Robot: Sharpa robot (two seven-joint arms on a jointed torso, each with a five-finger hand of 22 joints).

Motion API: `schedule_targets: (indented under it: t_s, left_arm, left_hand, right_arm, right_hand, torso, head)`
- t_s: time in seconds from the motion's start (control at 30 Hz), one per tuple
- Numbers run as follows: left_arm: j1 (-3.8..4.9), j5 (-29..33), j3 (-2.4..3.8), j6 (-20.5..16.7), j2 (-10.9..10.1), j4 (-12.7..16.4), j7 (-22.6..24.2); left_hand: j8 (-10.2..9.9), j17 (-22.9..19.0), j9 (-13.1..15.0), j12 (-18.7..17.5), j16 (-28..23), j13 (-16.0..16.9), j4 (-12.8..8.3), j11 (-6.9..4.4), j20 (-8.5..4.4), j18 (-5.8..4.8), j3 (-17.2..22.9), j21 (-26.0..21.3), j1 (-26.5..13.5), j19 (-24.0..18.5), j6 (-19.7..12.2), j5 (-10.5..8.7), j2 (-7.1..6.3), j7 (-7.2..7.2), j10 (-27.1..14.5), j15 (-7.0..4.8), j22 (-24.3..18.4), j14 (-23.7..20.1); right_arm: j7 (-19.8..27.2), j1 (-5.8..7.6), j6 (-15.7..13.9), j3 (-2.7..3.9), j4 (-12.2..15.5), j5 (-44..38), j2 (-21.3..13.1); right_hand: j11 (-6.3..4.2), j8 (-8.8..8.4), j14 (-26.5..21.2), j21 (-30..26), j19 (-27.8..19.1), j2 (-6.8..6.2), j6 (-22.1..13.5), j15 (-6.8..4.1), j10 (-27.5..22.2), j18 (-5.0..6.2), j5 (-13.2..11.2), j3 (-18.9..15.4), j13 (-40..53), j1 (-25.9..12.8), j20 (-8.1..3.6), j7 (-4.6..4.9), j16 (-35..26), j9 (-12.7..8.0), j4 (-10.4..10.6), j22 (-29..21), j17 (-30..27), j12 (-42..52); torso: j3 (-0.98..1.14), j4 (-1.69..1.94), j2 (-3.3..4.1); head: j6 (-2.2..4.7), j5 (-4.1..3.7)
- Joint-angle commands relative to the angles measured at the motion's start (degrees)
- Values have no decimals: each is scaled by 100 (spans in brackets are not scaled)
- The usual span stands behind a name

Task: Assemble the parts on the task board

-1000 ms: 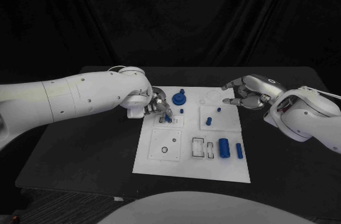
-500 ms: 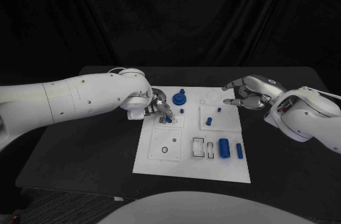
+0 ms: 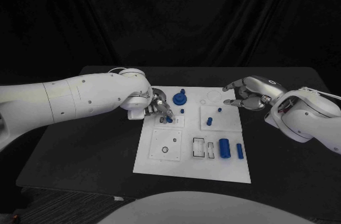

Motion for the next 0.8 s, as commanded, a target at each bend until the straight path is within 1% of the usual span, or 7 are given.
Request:
schedule_targets:
  t_s: [0.03, 0.17, 0.37, 0.53, 0.6, 0.67, 0.8]
  left_arm:
    - [-23, 5, -4, 64, 8, 3, 40]
    - [-25, 5, -4, 63, 10, 1, 56]
    - [-27, 5, -4, 57, 17, -10, 67]
    - [-29, 5, -4, 53, 19, -17, 64]
    - [-29, 5, -4, 43, 19, -20, 65]
    - [-30, 5, -4, 38, 23, -23, 66]
    - [-30, 5, -4, 26, 32, -27, 80]
  left_hand:
    - [-60, 1508, -35, 20, 15, 1505, 168, 46, 30, -10, -250, -41, -163, -29, 65, -251, -81, 39, 587, 7, 857, 595]
    - [-102, 1508, -27, 20, 15, 1505, 365, 47, 36, -7, -540, -55, -222, -29, 152, -541, -126, 35, 587, 10, 863, 595]
    - [-64, 1508, 32, 20, 15, 1505, 402, 35, 33, -7, -636, -58, -190, -24, 214, -585, -134, 14, 587, 4, 871, 595]
    - [176, 1508, 369, 20, 15, 1505, 455, -12, 1, -7, -821, -68, -60, -14, 248, -595, -100, -43, 587, -36, 889, 595]
    - [368, 1508, 668, 20, 15, 1505, 533, -33, -24, -8, -964, -76, -19, -8, 204, -642, -76, -74, 587, -59, 902, 595]
    - [472, 1508, 826, 20, 15, 1505, 560, -50, -35, -8, -1027, -80, 19, -3, 175, -647, -63, -87, 587, -70, 910, 595]
    - [594, 1508, 1018, 20, 15, 1505, 606, -64, -48, -9, -1107, -85, 53, 3, 136, -661, -42, -102, 587, -83, 921, 595]
  right_arm:
    - [-111, -15, 84, 4, -6, -9, 2]
    - [-122, -17, 113, 4, -11, -9, 6]
    - [-132, -24, 148, 4, -23, -9, 12]
    - [-139, -30, 169, 4, -30, -9, 17]
    - [-143, -34, 182, 4, -32, -9, 17]
    - [-145, -38, 191, 4, -34, -9, 17]
    - [-150, -45, 207, 4, -37, -9, 18]
  right_hand:
    - [20, -9, 356, -11, -23, 29, 38, 8, 40, 20, 38, -11, 1064, 13, -2, -7, -24, -8, -32, 536, 1056, -22]
    - [21, -12, 354, -16, -25, 34, 38, 9, 35, 20, 39, -12, 1061, 13, 0, -5, -30, -10, -34, 535, 1051, -26]
    - [21, -12, 354, -16, -25, 34, 38, 9, 35, 20, 39, -12, 1061, 13, 0, -5, -30, -10, -34, 535, 1051, -26]
    - [22, -11, 350, -19, -26, 37, 41, 9, 24, 21, 39, -12, 1052, 12, 0, -3, -38, -10, -34, 535, 1044, -34]
    - [22, -11, 350, -19, -26, 37, 41, 9, 24, 21, 39, -12, 1052, 12, 0, -3, -38, -10, -34, 535, 1044, -34]
    - [22, -11, 350, -19, -26, 37, 41, 9, 24, 21, 39, -12, 1052, 12, 0, -3, -38, -10, -34, 535, 1044, -34]
    - [23, -11, 348, -36, -32, 39, 43, 9, 19, 24, 38, -14, 1048, 9, 1, -2, -43, -10, -33, 531, 1040, -38]
  torso:
    - [1, -1, -1]
    - [1, -1, 0]
    - [0, 1, -1]
    - [1, -3, 1]
    - [1, -1, 2]
    - [1, -2, 3]
    - [0, -2, 3]
  head:
    - [-1, -1]
    - [-1, -3]
    - [-1, 6]
    - [-1, 10]
    - [-1, 5]
    - [-1, 6]
    - [-1, 11]
